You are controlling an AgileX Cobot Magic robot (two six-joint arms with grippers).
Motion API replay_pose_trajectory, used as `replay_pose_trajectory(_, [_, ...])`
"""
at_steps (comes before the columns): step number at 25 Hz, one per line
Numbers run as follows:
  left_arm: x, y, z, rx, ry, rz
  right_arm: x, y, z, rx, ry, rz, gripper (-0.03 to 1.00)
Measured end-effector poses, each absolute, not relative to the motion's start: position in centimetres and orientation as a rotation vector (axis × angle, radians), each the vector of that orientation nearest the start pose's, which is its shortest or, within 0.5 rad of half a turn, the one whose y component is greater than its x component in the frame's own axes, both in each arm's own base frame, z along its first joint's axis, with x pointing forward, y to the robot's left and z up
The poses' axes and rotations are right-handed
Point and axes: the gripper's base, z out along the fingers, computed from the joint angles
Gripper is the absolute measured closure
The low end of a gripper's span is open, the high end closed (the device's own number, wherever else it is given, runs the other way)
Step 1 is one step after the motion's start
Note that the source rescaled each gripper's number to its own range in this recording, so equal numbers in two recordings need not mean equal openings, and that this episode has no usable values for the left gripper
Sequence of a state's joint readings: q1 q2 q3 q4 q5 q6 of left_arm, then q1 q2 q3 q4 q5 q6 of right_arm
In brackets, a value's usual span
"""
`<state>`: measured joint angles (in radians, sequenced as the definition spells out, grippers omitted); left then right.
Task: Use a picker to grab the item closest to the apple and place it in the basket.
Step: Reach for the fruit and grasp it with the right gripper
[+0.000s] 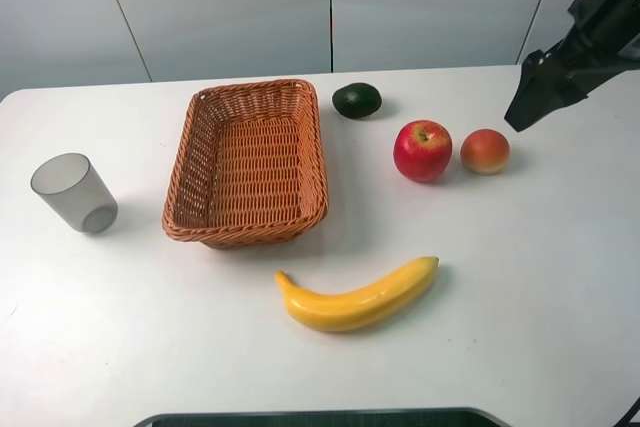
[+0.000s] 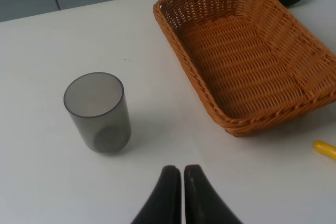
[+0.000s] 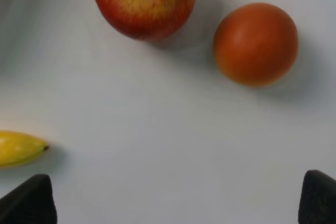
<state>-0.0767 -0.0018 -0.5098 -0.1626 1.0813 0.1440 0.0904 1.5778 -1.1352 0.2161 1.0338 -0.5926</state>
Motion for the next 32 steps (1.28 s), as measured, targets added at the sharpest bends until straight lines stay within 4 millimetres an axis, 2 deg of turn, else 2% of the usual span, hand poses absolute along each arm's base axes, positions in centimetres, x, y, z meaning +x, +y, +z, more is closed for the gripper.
replay_pose_trajectory(10, [-0.9, -1.2, 27.9, 0.236, 2.032, -0.153, 34.7, 4.6, 20.5, -1.191, 2.705, 0.165, -0.03])
replay_pose_trajectory(19, [-0.9, -1.2, 27.9, 0.236, 2.032, -0.153, 38.1, 5.2, 17.5, -1.356, 2.656, 0.128, -0.03])
replay_pose_trajectory(23, [-0.9, -1.2, 27.9, 0.236, 2.032, -0.153, 39.2, 5.2, 16.4, -1.379, 2.657, 0.122, -0.03])
replay_pose_trajectory(32, [-0.9, -1.2, 27.9, 0.236, 2.032, -0.153, 39.4, 5.2, 13.8, -1.415, 2.708, 0.142, -0.03])
